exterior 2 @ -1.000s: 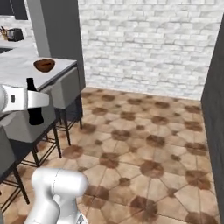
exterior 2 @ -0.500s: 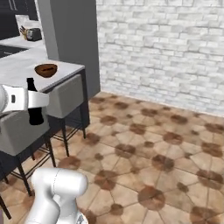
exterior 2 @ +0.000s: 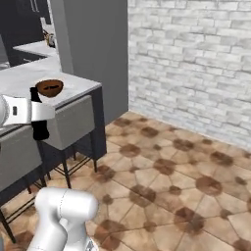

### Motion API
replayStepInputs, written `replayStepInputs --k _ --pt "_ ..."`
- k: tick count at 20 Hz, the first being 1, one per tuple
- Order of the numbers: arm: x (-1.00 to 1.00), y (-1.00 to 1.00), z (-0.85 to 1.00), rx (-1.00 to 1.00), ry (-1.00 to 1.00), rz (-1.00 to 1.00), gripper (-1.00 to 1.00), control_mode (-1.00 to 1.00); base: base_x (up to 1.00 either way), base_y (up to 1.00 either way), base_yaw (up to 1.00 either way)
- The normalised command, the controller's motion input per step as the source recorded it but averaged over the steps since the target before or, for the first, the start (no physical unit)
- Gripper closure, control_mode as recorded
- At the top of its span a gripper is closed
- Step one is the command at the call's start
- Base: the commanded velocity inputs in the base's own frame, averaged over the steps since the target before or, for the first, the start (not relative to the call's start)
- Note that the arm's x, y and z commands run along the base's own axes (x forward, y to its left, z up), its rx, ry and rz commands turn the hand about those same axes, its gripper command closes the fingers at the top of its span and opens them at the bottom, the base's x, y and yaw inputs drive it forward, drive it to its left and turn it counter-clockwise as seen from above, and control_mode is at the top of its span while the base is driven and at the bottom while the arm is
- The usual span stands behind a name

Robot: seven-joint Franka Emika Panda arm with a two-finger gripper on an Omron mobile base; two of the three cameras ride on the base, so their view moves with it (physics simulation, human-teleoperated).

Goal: Open the fridge, grab two sodas, and place both sodas inside the bowl with ice on the dining counter.

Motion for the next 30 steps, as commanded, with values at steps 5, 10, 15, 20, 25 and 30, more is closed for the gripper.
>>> replayStepInputs --k 5,10,15,20,25,30 --pt "0.0 0.0 0.0 0.0 0.0 0.0 1.0 1.0 0.82 -0.62 0.33" --pt "0.0 0.0 0.0 0.0 0.0 0.0 1.0 1.0 0.79 -0.59 0.33" --pt "0.0 0.0 0.0 0.0 0.0 0.0 1.0 1.0 0.68 -0.51 0.35" --pt "0.0 0.0 0.0 0.0 0.0 0.0 1.0 1.0 0.23 -0.09 0.47" --pt "0.0 0.0 0.0 0.0 0.0 0.0 1.0 1.0 0.3 -0.08 0.5" --pt "0.0 0.0 0.0 0.0 0.0 0.0 1.0 1.0 0.78 -0.38 0.41"
